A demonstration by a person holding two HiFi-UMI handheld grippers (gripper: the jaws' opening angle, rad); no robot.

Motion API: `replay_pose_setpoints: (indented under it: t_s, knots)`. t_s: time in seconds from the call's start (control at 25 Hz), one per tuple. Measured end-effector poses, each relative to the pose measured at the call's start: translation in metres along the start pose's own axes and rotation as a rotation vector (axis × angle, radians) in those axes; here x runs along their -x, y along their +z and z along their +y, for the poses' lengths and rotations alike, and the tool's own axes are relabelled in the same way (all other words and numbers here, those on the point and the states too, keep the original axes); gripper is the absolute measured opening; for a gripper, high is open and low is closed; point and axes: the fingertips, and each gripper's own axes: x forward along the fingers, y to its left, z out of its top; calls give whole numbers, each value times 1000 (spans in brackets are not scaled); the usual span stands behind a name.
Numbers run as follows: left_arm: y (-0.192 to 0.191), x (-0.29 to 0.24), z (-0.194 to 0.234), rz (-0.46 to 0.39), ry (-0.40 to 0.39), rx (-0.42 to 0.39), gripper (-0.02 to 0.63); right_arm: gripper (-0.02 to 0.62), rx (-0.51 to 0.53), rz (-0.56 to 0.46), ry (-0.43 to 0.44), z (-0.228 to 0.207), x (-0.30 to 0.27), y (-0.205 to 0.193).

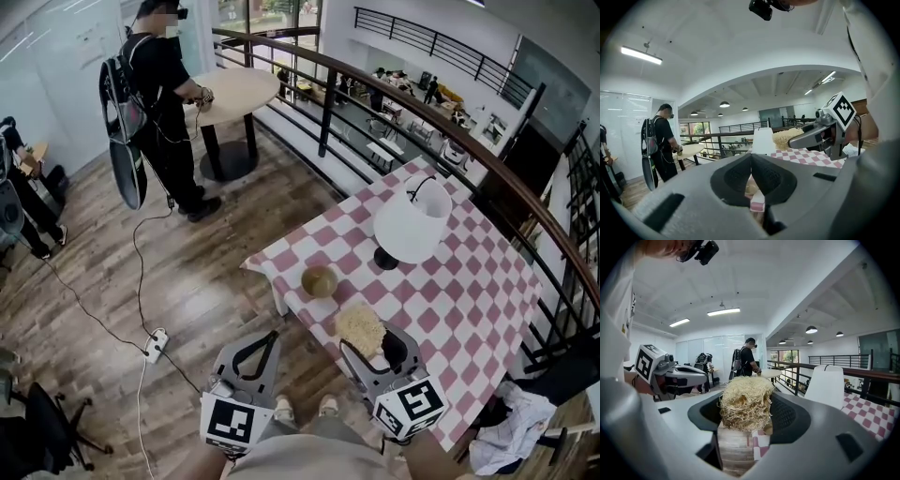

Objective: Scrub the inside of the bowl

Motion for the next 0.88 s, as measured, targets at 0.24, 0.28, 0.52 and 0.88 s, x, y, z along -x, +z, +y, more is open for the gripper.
replay_pose_setpoints:
  t_s: [0.24, 0.28, 0.52, 0.88]
  knots:
    - [-16, -31, -4, 65, -39, -19, 15, 268, 3, 6, -15, -24, -8, -4]
    - [-20, -38, -4, 73, -46, -33, 15, 268, 0, 9, -19, -28, -11, -7]
    - [-24, -76, 16, 73, 2, -56, 17, 268, 7, 33, -24, -43, -30, -15]
    - [-60, -141, 52, 42, 48, 134, 143, 268, -13, 63, -21, -70, -76, -41]
